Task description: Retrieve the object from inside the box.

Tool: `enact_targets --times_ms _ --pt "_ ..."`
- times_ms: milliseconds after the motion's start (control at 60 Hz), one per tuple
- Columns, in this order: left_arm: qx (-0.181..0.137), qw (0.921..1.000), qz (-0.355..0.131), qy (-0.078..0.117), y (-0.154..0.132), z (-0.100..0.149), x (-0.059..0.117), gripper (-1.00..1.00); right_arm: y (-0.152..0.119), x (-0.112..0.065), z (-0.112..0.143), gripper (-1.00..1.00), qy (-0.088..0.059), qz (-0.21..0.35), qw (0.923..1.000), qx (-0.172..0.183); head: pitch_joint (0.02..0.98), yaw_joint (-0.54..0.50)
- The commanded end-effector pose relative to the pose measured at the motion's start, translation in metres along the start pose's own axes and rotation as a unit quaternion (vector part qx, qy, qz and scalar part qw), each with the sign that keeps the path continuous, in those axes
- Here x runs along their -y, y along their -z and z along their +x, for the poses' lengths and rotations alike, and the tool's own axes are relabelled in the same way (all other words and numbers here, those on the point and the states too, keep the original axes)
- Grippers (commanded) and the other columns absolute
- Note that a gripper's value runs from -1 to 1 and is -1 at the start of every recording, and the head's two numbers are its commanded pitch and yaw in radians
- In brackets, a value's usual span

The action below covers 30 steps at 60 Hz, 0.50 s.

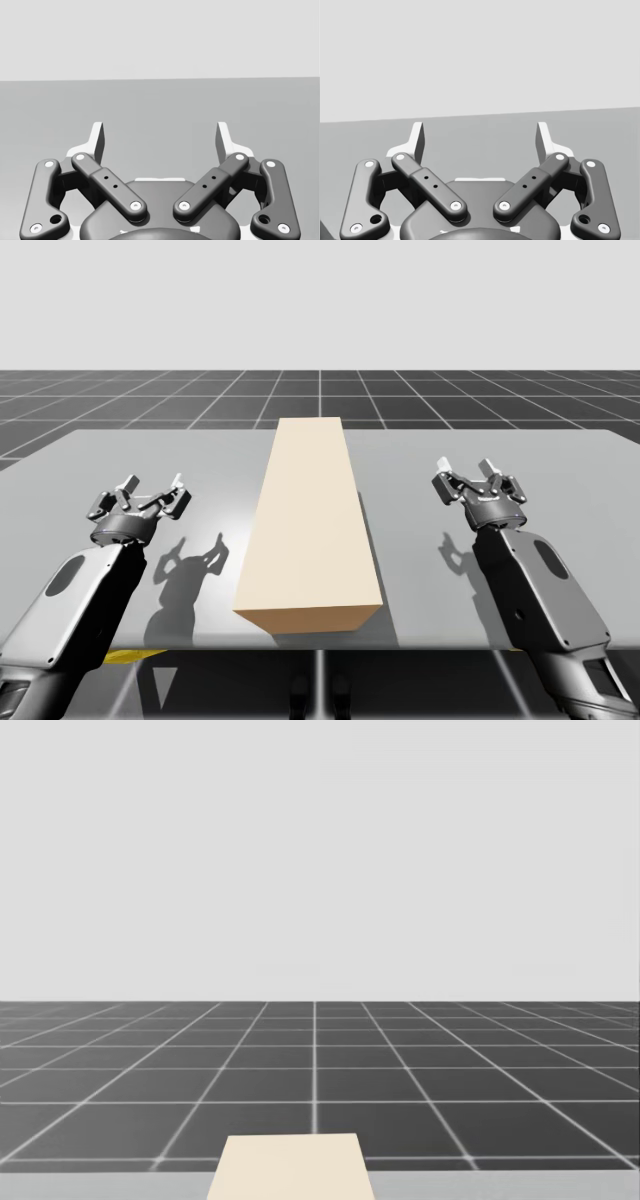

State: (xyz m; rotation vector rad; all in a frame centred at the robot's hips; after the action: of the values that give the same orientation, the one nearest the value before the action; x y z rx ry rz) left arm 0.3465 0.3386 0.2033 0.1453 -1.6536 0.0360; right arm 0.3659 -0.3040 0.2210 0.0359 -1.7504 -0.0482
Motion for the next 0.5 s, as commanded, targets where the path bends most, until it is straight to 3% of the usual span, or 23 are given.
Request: enact_targets --times_ms 17,133,167,233,300,350,417,500 --pt "0.000 1.0000 0.000 0.000 0.001 -0.001 -0.001 -1.00 0.000 0.000 -0.001 -1.00 0.009 -0.007 0.9999 0.002 0.055 -0.01" --pt "-0.007 1.0000 -0.002 -0.004 0.003 -0.002 -0.001 -1.00 0.001 0.003 -0.001 -1.00 -0.001 0.016 0.9998 -0.012 0.056 -0.01" --pt "-0.024 0.9997 -0.008 0.000 0.005 -0.005 -0.001 -1.00 0.000 0.004 -0.002 -1.00 0.005 0.033 0.9988 -0.035 0.056 -0.01" --pt "-0.075 0.9970 -0.020 0.011 0.008 -0.016 0.001 -1.00 0.000 0.005 -0.007 -1.00 -0.002 0.053 0.9965 -0.065 0.059 -0.01" --pt "-0.110 0.9934 -0.032 0.007 0.010 -0.024 0.004 -1.00 -0.001 0.004 -0.013 -1.00 -0.012 0.080 0.9929 -0.087 0.061 -0.01" --pt "-0.119 0.9917 -0.046 0.019 0.010 -0.028 0.007 -1.00 -0.003 0.003 -0.021 -1.00 -0.025 0.117 0.9870 -0.107 0.063 -0.01" --pt "-0.123 0.9897 -0.068 0.029 0.008 -0.030 0.010 -1.00 -0.008 0.001 -0.027 -1.00 -0.026 0.160 0.9784 -0.128 0.064 -0.01" --pt "-0.123 0.9835 -0.124 0.048 0.002 -0.032 0.020 -1.00 -0.018 -0.004 -0.035 -1.00 -0.033 0.235 0.9594 -0.152 0.065 -0.01"
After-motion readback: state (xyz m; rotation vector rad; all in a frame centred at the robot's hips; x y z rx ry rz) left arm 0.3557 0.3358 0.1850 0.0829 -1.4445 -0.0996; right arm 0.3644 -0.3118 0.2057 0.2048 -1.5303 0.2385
